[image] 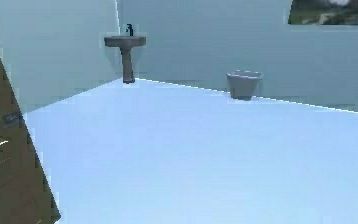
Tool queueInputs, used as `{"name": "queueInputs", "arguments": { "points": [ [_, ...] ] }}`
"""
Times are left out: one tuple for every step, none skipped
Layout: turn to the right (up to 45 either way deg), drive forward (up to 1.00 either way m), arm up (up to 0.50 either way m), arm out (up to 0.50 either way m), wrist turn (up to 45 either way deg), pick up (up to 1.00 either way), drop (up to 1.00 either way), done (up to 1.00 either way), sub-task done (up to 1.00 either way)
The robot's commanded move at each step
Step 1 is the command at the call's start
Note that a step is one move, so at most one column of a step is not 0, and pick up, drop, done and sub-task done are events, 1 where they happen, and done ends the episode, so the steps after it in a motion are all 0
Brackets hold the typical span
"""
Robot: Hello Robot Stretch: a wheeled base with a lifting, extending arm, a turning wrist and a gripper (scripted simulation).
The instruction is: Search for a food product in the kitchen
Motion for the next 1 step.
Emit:
{"name": "queueInputs", "arguments": {
  "points": [
    [-39.0,0.00,0.00,0.00,0.0,0.00,0.00,0.00,0.00]
  ]
}}
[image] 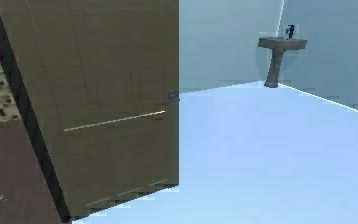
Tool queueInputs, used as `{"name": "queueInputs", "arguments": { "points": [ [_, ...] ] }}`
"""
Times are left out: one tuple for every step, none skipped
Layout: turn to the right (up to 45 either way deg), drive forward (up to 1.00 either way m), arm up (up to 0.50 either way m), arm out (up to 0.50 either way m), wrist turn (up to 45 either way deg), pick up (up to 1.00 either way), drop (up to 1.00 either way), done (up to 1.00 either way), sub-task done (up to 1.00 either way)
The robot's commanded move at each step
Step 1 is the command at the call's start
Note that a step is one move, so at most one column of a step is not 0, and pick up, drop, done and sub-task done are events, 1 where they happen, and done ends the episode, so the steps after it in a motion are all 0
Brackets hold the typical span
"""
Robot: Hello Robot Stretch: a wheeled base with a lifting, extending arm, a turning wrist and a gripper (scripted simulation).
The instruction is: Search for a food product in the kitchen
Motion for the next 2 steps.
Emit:
{"name": "queueInputs", "arguments": {
  "points": [
    [0.0,0.45,0.00,0.00,0.0,0.00,0.00,0.00,0.00],
    [-45.0,0.00,0.00,0.00,0.0,0.00,0.00,0.00,0.00]
  ]
}}
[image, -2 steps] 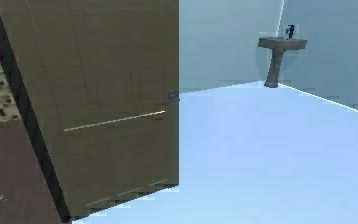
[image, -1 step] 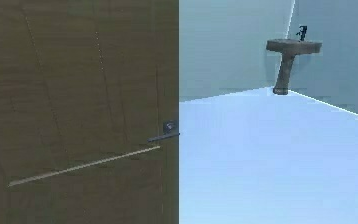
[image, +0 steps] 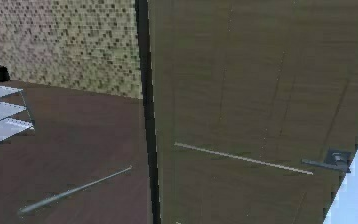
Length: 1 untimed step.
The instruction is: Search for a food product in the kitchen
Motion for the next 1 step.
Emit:
{"name": "queueInputs", "arguments": {
  "points": [
    [-21.0,0.00,0.00,0.00,0.0,0.00,0.00,0.00,0.00]
  ]
}}
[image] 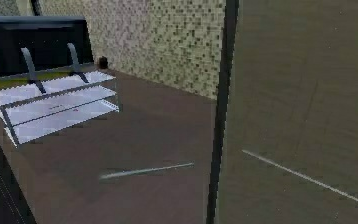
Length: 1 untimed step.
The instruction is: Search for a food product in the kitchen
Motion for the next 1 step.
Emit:
{"name": "queueInputs", "arguments": {
  "points": [
    [0.0,0.50,0.00,0.00,0.0,0.00,0.00,0.00,0.00]
  ]
}}
